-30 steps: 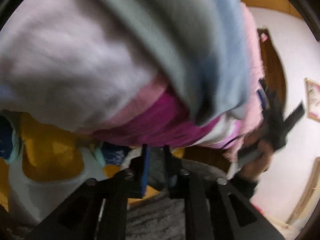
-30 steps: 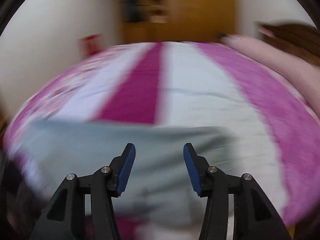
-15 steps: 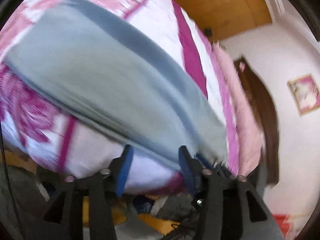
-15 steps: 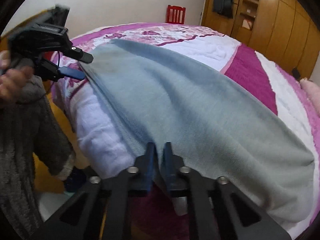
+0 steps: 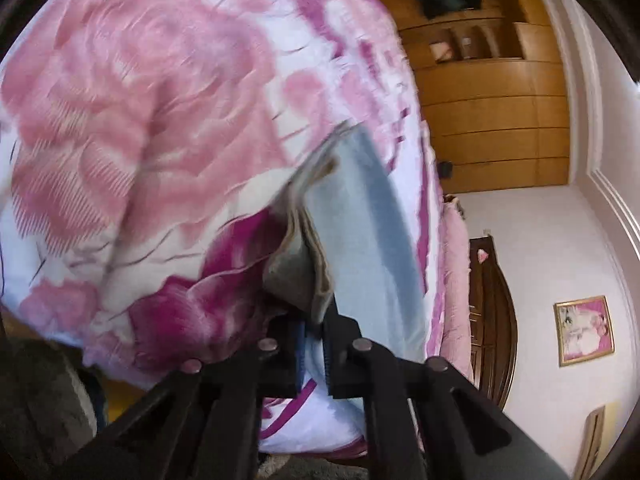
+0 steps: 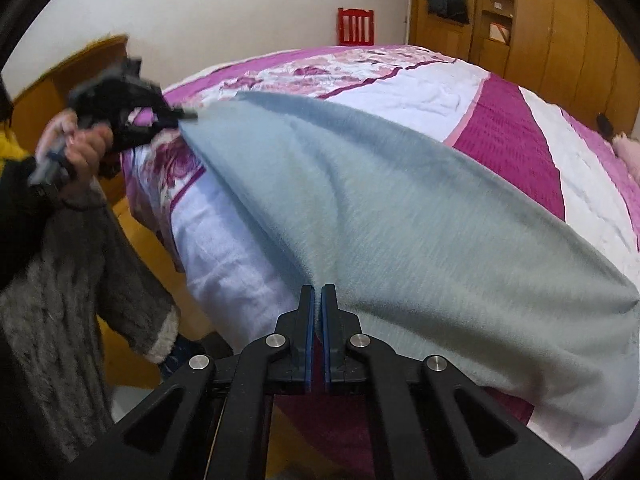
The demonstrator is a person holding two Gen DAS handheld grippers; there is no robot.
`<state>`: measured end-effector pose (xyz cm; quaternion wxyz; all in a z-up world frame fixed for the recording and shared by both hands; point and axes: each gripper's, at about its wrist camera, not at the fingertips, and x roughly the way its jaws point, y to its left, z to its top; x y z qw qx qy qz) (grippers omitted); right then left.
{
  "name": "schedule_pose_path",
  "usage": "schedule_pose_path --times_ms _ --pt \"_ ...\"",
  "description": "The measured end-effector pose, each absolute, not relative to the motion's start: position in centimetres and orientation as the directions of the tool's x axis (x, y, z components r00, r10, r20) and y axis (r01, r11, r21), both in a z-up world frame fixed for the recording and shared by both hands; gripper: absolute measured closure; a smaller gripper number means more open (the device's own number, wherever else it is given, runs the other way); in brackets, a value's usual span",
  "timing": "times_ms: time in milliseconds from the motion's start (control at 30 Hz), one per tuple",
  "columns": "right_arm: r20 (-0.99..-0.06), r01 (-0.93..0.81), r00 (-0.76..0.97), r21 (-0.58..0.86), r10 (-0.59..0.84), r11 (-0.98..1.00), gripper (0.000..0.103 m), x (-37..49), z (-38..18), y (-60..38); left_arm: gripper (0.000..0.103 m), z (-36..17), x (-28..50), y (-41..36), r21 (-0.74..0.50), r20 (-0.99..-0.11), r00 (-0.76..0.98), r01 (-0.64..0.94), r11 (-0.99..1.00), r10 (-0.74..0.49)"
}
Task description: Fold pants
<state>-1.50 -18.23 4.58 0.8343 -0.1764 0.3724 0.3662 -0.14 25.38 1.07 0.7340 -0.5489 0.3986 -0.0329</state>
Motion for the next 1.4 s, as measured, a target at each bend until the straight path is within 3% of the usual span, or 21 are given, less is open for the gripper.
schedule_pose_path --times_ms 133,333,700,867,900,967,1000,1033,1067,1133,1167,1200,1267,1400 --pt "-0.766 -0.752 0.449 -0.047 0.459 0.657 0.100 -2.0 3.5 -17.9 0.097 2.9 -2.1 25.8 -0.846 -0.517 0.726 -0.352 0.401 -0.454" --pt "-0.803 -0.765 0.418 -0.059 0.425 0.642 0.100 -1.6 1.9 -17.1 0.096 0.8 -1.3 24.6 -0.775 -0.624 0.658 -0.454 0.439 -0.421" --pt "-0.767 -0.770 0.456 -0.085 0.452 0.632 0.099 -2.9 3.8 -17.7 0.096 2.4 -4.8 25.2 -0.762 -0.631 0.689 -0.464 0.452 -0.356" --pt "-0.799 -0.773 0.368 0.021 0.475 0.634 0.085 -2.0 5.2 -18.1 0.095 1.6 -3.9 25.6 -0.780 -0.619 0.681 -0.475 0.408 -0.392" --pt "-0.747 -0.782 0.368 0.073 0.553 0.619 0.084 -1.9 7.3 -19.1 0.095 1.3 -4.1 25.8 -0.784 -0.616 0.682 -0.481 0.392 -0.395" --pt "-0.616 -0.791 0.394 0.151 0.683 0.593 0.065 -1.0 11.4 -21.6 0.095 1.8 -5.0 26.2 -0.762 -0.641 0.689 -0.517 0.390 -0.337" --pt "-0.552 -0.786 0.425 0.169 0.717 0.595 0.046 0.1 13.1 -22.8 0.095 3.4 -6.7 26.5 -0.733 -0.663 0.710 -0.548 0.403 -0.240" --pt "-0.497 -0.785 0.449 0.178 0.742 0.594 0.037 1.5 14.5 -23.6 0.095 4.7 -7.9 26.5 -0.736 -0.645 0.739 -0.532 0.418 -0.194" --pt "-0.458 -0.791 0.465 0.171 0.758 0.588 0.037 3.3 15.6 -23.9 0.094 6.1 -8.7 26.2 -0.739 -0.620 0.768 -0.503 0.448 -0.160" --pt "-0.483 -0.787 0.495 0.104 0.722 0.609 0.037 7.4 15.9 -22.5 0.094 9.4 -8.9 23.8 -0.680 -0.613 0.784 -0.459 0.572 -0.100" --pt "-0.532 -0.771 0.509 0.069 0.677 0.634 0.037 9.7 15.2 -21.1 0.094 10.0 -8.3 22.5 -0.672 -0.604 0.787 -0.418 0.612 -0.125" --pt "-0.588 -0.755 0.499 0.066 0.636 0.653 0.040 12.1 14.0 -19.7 0.093 10.7 -6.4 19.6 -0.660 -0.598 0.767 -0.306 0.687 -0.233" --pt "-0.638 -0.755 0.423 0.144 0.643 0.640 0.045 15.1 12.0 -17.8 0.093 10.4 -3.8 15.1 -0.634 -0.616 0.694 -0.157 0.757 -0.373" --pt "-0.691 -0.850 0.327 0.083 0.644 0.521 0.045 16.2 9.6 -12.8 0.093 6.9 -0.6 8.5 -0.535 -0.712 0.588 -0.100 0.839 -0.384"
